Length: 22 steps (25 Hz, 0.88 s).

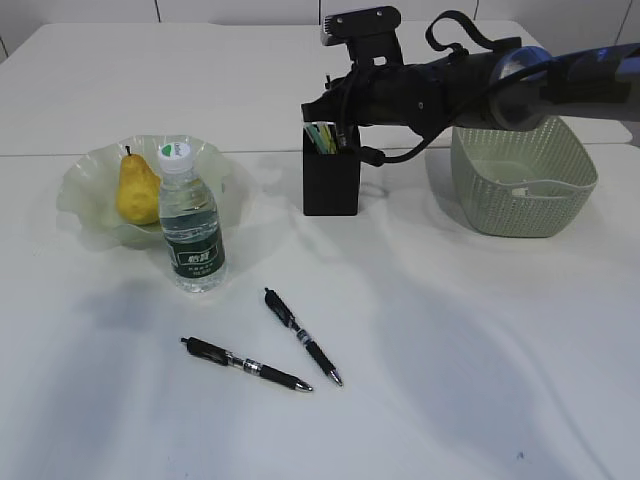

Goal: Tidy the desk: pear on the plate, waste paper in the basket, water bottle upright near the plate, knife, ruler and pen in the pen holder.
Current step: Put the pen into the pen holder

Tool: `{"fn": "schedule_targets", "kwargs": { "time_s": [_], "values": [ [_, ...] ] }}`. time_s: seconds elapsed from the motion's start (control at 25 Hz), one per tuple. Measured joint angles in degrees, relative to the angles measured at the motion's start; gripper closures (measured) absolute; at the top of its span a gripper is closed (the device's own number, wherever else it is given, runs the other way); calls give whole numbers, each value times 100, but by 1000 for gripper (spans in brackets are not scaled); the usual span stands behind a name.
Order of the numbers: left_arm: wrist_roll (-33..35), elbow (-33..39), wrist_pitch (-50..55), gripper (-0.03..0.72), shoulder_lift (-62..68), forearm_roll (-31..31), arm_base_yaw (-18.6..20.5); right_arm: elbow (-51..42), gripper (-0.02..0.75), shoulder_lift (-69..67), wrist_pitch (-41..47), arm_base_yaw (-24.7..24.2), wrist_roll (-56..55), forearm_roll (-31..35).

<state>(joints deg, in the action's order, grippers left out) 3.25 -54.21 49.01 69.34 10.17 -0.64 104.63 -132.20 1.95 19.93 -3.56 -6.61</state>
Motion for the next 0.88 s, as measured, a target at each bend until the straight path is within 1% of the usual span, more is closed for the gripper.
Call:
{"fn": "schedule_targets", "kwargs": {
  "time_s": [0.12,0.28,0.36,0.52,0.64,0.72,0.88],
  "values": [
    [0,0,0,316,0,0,0,0,587,0,99,0,-3,13],
    [0,0,0,317,0,0,0,0,483,0,161,0,-3,13],
    [0,0,0,317,0,0,0,0,457,0,181,0,-3,13],
    [0,0,0,317,0,0,34,0,443,0,224,0,-3,39],
    [0,0,0,317,0,0,34,0,442,137,489,0,-3,53],
    [0,0,0,317,0,0,34,0,442,299,822,0,-3,121],
    [0,0,0,317,0,0,34,0,442,733,1775,0,-3,360]
  ]
}}
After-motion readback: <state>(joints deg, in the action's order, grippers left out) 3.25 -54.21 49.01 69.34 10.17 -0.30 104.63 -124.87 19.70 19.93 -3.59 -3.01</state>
